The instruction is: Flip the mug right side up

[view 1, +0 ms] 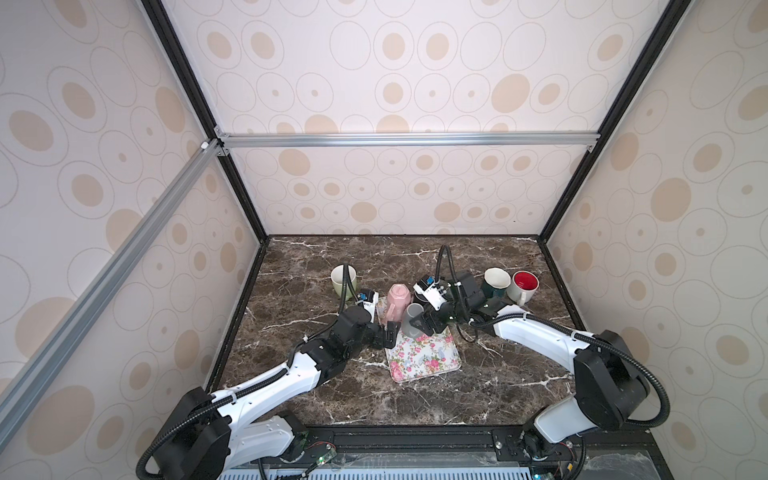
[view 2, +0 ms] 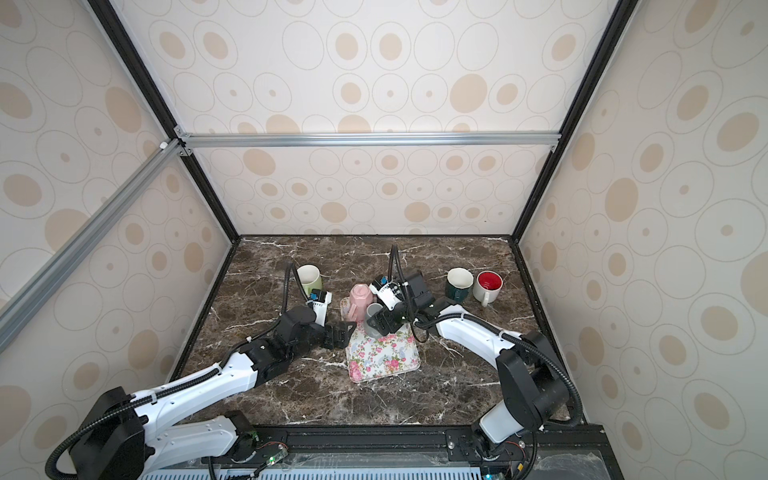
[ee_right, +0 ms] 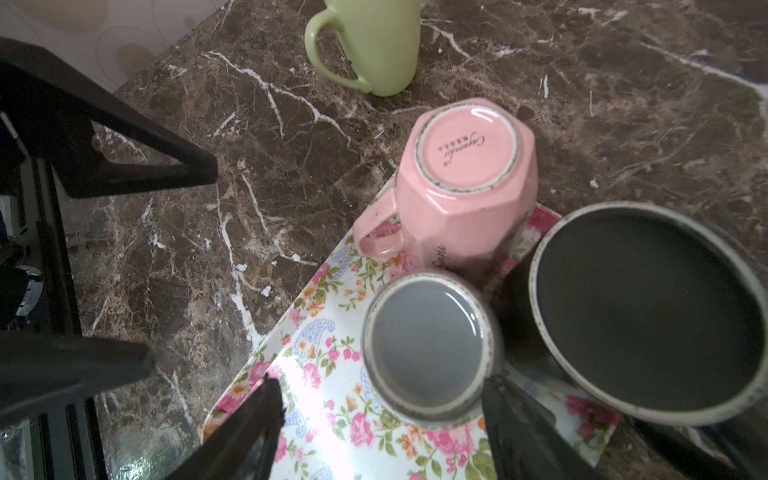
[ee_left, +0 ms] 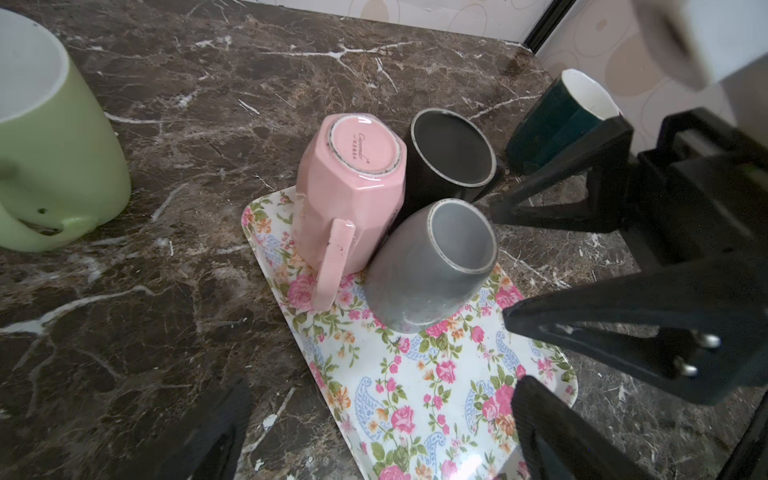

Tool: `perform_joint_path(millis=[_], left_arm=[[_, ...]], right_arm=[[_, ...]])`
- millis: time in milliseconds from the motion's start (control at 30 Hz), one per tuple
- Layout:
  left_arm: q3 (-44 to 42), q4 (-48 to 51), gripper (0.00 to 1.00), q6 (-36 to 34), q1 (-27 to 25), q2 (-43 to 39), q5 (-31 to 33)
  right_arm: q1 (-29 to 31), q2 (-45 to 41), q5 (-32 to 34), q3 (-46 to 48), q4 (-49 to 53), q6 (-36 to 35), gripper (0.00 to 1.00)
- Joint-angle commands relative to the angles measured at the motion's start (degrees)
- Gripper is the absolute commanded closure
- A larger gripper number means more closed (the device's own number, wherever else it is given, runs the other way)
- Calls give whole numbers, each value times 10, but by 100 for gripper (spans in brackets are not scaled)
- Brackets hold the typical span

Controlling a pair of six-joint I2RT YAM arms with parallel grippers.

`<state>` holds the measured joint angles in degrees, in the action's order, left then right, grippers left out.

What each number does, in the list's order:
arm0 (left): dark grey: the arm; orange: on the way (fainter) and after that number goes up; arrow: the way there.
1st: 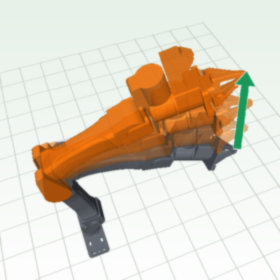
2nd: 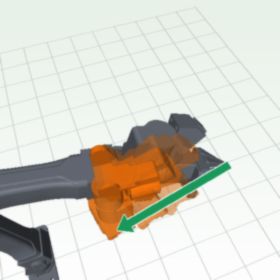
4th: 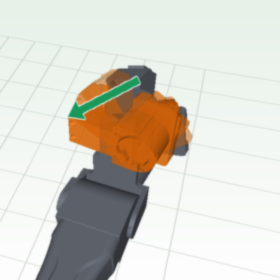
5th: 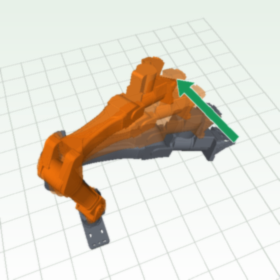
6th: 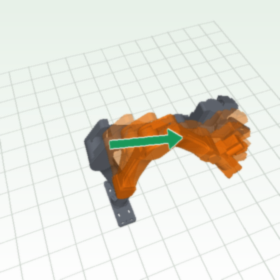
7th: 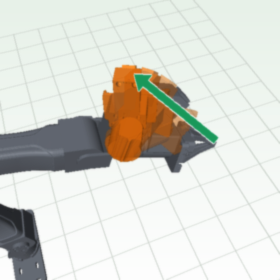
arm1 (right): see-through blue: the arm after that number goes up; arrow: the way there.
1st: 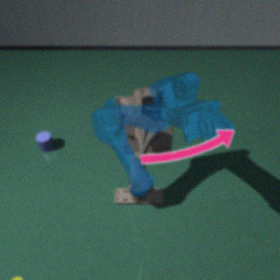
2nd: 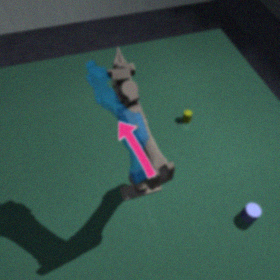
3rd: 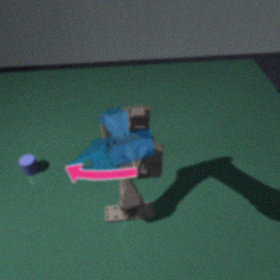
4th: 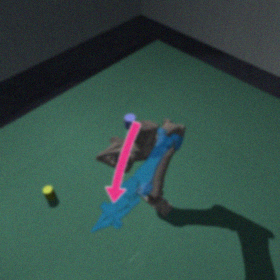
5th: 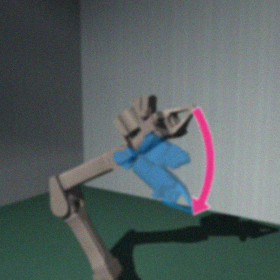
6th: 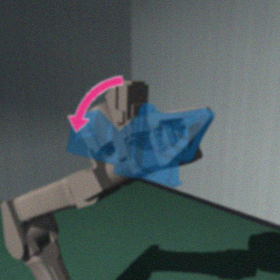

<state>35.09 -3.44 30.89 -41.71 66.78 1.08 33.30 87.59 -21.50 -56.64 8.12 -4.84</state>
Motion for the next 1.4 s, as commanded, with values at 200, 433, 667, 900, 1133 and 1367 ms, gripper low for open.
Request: perform_joint_path(millis=[200,433,667,900,1133,1367], left_arm=[[23,-13,2,12,5,-14,-10],[23,0,2,14,6,-34,-4],[25,7,2,13,6,-41,2],[28,0,2,10,6,-35,-2],[29,2,2,9,6,-36,-2],[23,2,2,10,5,-46,4]], right_arm=[[-4,23,-15,-28,28,-44,20],[-21,53,-48,-55,33,-46,18],[-29,71,-57,-66,39,-48,17],[-31,80,-58,-61,48,-51,17],[-34,76,-59,-45,44,-53,17],[-35,55,-60,-10,46,-48,24]])
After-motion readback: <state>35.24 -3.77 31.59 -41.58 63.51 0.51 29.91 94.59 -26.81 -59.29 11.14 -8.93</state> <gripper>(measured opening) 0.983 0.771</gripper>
